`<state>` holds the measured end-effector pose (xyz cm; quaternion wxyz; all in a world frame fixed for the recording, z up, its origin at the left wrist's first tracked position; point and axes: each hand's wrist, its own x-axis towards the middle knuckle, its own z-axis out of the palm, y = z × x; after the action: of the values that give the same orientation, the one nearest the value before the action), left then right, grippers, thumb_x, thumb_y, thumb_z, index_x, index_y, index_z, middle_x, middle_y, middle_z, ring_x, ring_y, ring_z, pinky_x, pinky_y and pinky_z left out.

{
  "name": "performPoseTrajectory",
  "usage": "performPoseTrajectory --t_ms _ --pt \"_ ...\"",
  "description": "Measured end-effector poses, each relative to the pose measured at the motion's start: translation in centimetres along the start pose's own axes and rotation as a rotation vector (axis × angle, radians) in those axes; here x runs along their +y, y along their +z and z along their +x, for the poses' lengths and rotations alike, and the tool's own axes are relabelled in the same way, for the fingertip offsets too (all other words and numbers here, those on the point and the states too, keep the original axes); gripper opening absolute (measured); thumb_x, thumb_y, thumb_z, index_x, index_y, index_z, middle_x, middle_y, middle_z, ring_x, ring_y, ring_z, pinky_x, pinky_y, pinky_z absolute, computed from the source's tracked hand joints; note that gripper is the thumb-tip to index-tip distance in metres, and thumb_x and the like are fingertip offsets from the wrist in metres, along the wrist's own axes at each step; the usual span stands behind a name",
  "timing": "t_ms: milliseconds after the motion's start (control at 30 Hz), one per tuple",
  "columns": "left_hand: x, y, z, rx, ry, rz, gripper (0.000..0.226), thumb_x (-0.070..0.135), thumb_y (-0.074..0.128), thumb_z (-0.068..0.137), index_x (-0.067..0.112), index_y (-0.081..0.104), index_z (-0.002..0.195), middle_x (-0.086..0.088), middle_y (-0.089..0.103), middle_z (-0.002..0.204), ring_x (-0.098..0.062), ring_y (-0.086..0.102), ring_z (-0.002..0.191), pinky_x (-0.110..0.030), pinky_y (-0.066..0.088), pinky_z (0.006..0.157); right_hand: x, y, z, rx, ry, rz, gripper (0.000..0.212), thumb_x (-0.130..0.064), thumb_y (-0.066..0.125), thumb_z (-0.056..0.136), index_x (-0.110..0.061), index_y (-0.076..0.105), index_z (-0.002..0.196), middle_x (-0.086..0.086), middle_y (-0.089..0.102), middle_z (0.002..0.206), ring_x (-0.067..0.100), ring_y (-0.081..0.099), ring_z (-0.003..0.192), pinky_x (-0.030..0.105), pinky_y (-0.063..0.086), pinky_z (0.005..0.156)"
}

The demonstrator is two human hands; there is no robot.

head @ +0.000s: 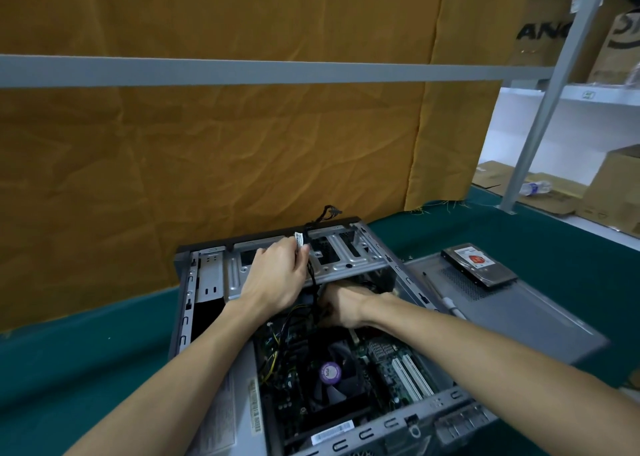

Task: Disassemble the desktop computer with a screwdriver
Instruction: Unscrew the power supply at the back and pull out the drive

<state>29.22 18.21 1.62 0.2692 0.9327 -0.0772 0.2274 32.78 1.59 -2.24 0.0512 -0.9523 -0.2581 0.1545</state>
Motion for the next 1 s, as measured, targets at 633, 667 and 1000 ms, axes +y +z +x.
performPoseTrajectory --t_ms 633,667,1000 --pt "-0.4 0.4 -0.2 -0.054 -0.069 -0.109 0.042 0.041 0.037 0.107 0.016 0.042 0.073 -0.003 0.051 0.068 -0.023 0.048 0.061 -0.039 0.030 0.056 -0.8 1.2 -0.3 0.087 -0.035 -0.071 0.021 -0.021 0.062 0.095 -0.003 0.065 0.106 0.021 0.069 0.110 0.037 0.068 0.096 0.030 0.044 0.067" --pt "-0.4 0.4 -0.2 -0.061 -0.086 -0.129 0.042 0.041 0.037 0.107 0.015 0.043 0.074 -0.004 0.052 0.069 -0.023 0.048 0.061 -0.038 0.031 0.055 -0.8 1.1 -0.3 0.080 -0.025 -0.058 0.024 -0.023 0.063 0.095 -0.003 0.066 0.108 0.021 0.069 0.111 0.036 0.068 0.096 0.029 0.044 0.068" --pt "-0.3 0.5 -0.1 -0.076 -0.142 -0.183 0.042 0.041 0.038 0.107 0.014 0.043 0.074 -0.005 0.052 0.068 -0.022 0.046 0.060 -0.038 0.034 0.055 -1.2 0.8 -0.7 0.086 -0.069 -0.119 0.026 -0.024 0.057 0.101 -0.001 0.068 0.104 0.022 0.070 0.108 0.036 0.068 0.094 0.030 0.042 0.070"
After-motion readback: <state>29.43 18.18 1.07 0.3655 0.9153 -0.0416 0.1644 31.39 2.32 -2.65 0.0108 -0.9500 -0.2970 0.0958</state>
